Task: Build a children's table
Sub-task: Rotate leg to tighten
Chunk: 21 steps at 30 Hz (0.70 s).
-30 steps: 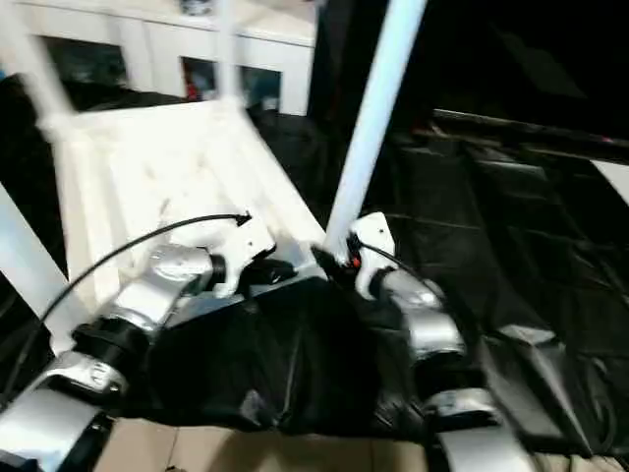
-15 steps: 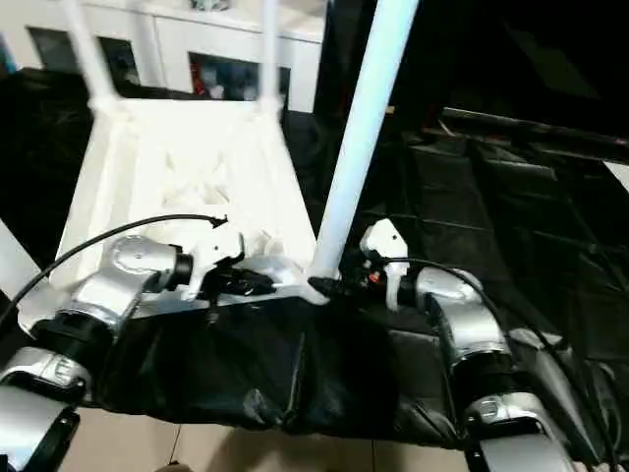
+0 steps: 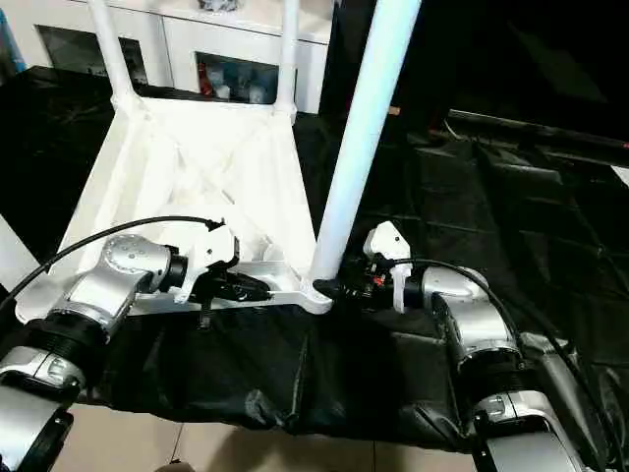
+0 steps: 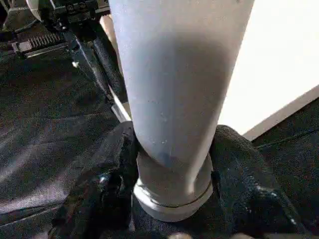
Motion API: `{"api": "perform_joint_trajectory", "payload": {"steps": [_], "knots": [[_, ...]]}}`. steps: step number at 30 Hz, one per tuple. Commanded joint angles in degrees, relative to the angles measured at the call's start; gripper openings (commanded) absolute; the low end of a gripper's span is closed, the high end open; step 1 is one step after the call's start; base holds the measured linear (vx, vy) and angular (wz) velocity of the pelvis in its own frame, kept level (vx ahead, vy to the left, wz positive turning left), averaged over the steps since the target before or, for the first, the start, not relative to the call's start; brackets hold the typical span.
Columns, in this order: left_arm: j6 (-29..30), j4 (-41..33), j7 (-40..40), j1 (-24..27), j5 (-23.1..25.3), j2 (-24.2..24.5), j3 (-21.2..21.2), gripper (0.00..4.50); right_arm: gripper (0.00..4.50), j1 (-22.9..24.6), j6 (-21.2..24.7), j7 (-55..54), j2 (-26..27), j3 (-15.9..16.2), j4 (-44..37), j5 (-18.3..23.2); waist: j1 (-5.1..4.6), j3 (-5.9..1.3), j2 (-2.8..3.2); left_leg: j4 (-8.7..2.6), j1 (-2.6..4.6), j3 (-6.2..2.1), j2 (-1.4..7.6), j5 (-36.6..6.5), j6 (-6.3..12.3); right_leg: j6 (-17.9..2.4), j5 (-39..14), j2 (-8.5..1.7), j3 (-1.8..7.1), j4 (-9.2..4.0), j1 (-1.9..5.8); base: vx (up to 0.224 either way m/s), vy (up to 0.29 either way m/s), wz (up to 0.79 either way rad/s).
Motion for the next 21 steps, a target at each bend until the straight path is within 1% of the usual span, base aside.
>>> {"api": "perform_joint_trajectory", "payload": {"steps": [1, 8, 10, 11, 16, 18, 19, 20, 21], "knots": [[0.0, 0.5, -0.4, -0.1, 0.7, -1.0, -1.8, 0.00, 1.90, 0.8, 1.1, 1.8, 0.5, 1.9, -1.4, -0.5, -0.13, -3.28, 0.48, -3.14, 0.27, 0.26, 1.55, -8.1, 3.11, -14.1, -3.8, -3.54, 2.62, -3.26, 3.22, 0.000, 0.000, 0.00], [0.3, 0.0, -0.4, 0.7, 0.6, -1.6, -2.0, 0.00, 1.88, 3.3, 1.5, 0.4, 1.0, 2.5, -3.1, -0.8, -0.01, -3.29, 0.39, -3.12, 0.28, 0.26, 1.53, -7.9, 3.26, -13.9, -3.8, -3.56, 2.61, -3.28, 3.26, 0.000, 0.000, 0.00], [0.3, 0.0, -0.5, 0.7, 0.6, -1.5, -2.0, 0.00, 1.88, 3.3, 1.6, 0.0, 1.1, 2.3, -3.1, -0.7, -0.04, -3.21, 0.43, -3.20, 0.29, 0.23, 1.56, -8.5, 3.01, -13.6, -5.3, -3.61, 2.63, -3.43, 3.21, 0.000, 0.000, 0.00], [0.3, 0.1, -0.6, 0.6, 0.6, -1.4, -2.0, 0.00, 1.88, 3.1, 1.8, -0.2, 1.2, 2.1, -3.0, -0.6, -0.11, -3.24, 0.64, -3.22, 0.31, 0.20, 1.55, -8.9, 2.75, -13.5, -5.6, -3.57, 2.64, -3.49, 3.19, 0.000, 0.000, 0.00], [0.6, 0.0, -0.1, 0.5, 0.6, -1.4, -2.1, 0.00, 1.88, 2.5, 2.4, -1.3, 1.6, 1.4, -3.0, -0.1, -0.13, -3.32, 0.51, -3.15, 0.27, 0.19, 1.51, -8.4, 2.68, -13.7, -4.3, -3.51, 2.63, -3.29, 3.28, 0.000, 0.000, 0.00], [1.3, -0.1, 1.0, 0.5, 0.9, -1.6, -2.0, 0.00, 1.88, 2.5, 2.7, -2.3, 2.0, 1.1, -3.1, 0.0, -0.16, -3.26, 0.53, -3.18, 0.28, 0.19, 1.52, -8.7, 2.65, -13.6, -4.8, -3.53, 2.61, -3.34, 3.24, 0.000, 0.000, 0.00], [1.7, -0.2, 1.7, 0.4, 1.2, -1.7, -2.0, 0.00, 1.88, 2.5, 2.9, -3.0, 2.2, 0.9, -3.1, 0.0, -0.12, -3.14, 0.30, -3.25, 0.22, 0.16, 1.51, -9.2, 2.52, -13.2, -6.5, -3.59, 2.60, -3.46, 3.22, 0.000, 0.000, 0.00], [3.9, -0.1, 5.6, 0.2, 2.4, -2.9, -1.9, 0.00, 1.87, 2.5, 2.4, -8.9, 4.2, -0.4, -2.3, -0.8, -0.23, -3.01, 0.45, -3.41, 0.28, 0.15, 1.61, -10.2, 2.00, -12.7, -8.8, -3.69, 2.64, -3.70, 2.96, 0.000, 0.000, 0.00], [4.1, -0.1, 6.1, 0.2, 2.4, -3.1, -1.9, 0.00, 1.87, 2.6, 2.4, -9.5, 4.5, -0.5, -2.2, -0.8, -0.21, -2.84, 0.49, -3.58, 0.35, 0.01, 1.67, -11.7, 1.14, -12.0, -11.9, -3.79, 2.58, -4.07, 2.89, 0.000, 0.000, 0.00]]}}
